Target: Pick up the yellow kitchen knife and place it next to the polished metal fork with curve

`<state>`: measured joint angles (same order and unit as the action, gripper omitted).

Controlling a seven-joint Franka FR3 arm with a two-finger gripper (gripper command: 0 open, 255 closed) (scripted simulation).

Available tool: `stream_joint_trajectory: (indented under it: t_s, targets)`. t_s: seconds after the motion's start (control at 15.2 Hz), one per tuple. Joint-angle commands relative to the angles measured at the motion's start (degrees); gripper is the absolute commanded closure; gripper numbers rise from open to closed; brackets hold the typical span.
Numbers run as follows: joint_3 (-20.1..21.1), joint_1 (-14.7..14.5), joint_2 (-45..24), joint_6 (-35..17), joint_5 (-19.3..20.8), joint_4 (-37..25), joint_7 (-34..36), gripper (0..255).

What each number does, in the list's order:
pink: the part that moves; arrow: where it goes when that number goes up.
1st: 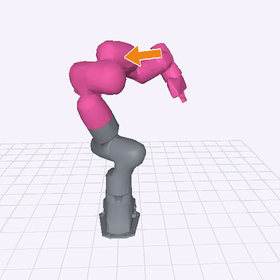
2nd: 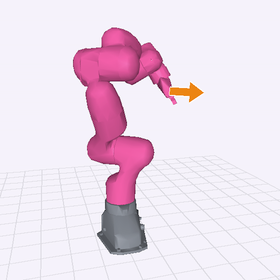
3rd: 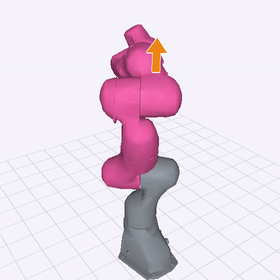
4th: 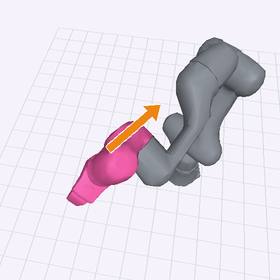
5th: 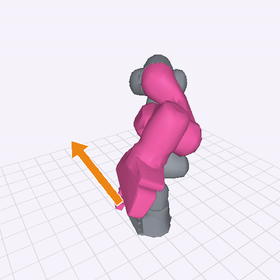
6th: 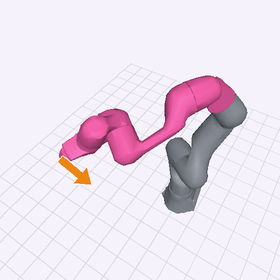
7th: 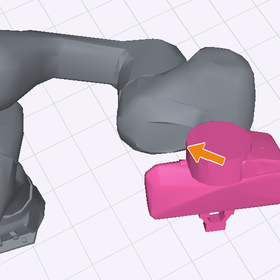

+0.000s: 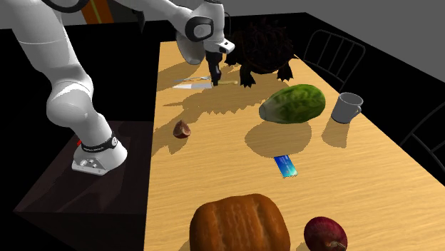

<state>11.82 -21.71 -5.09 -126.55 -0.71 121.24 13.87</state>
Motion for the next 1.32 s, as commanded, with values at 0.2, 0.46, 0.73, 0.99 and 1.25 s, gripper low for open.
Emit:
stream_joint_trajectory:
  t_s: [0.2,0.46,0.73,0.99,1.25]
  targets:
    - [-0.11,-0.02,-2.09,-3.68,0.5,1.6,0.15,255]
    - [-0.13,-0.05,-2.64,-4.55,0.64,1.94,0.23,255]
    - [-0.13,-0.05,-2.64,-4.55,0.64,1.94,0.23,255]
    - [-0.13,-0.05,-2.63,-4.54,0.64,1.94,0.23,0]
    - [-0.1,0.03,-1.52,-2.75,0.36,1.24,0.03,0]
